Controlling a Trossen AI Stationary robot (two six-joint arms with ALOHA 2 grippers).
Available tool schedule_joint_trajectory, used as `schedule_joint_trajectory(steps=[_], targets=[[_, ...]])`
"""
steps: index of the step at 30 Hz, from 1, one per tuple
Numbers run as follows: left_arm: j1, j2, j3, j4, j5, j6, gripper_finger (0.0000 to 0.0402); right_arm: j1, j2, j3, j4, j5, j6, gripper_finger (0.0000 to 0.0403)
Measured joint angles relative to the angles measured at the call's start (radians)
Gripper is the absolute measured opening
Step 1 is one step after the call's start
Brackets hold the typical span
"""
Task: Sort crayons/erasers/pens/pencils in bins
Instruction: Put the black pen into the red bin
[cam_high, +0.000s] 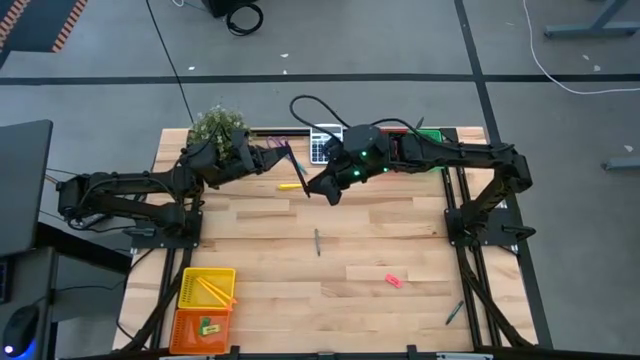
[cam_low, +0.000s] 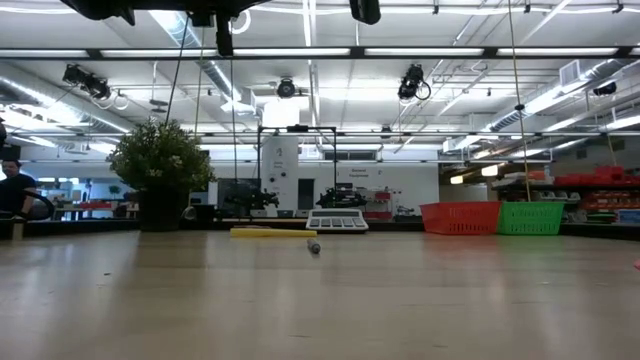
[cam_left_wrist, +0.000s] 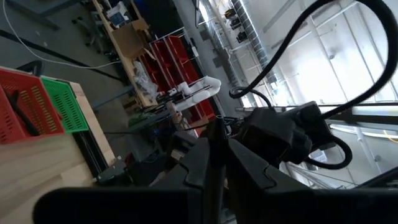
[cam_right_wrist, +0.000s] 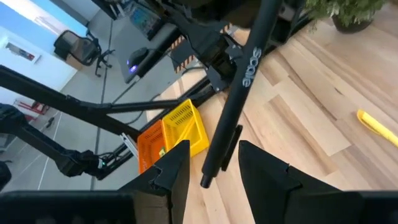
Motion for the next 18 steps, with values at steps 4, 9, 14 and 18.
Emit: schedule_joint_trajectory(steps=[4,9,14,18], targets=[[0.000,0.000,0.000,-0.004,0.000,0.001,0.0046,0.000,0.007,0.000,0.009,0.004,0.002,0.0143],[0.000,0.000,0.000,-0.004,0.001,0.001,0.0050,0.000,0.009,0.000,0.032,0.006,0.009,0.0143],[0.000,0.000,0.000,-0.006,0.001,0.004,0.0046,0.000,0.009,0.000,0.033,-0.003,0.010,0.0143],[0.000,0.000,0.000,-0.006,0.001,0.005,0.0047,0.000,0.009,0.000,0.032,-0.005,0.011,0.0143]])
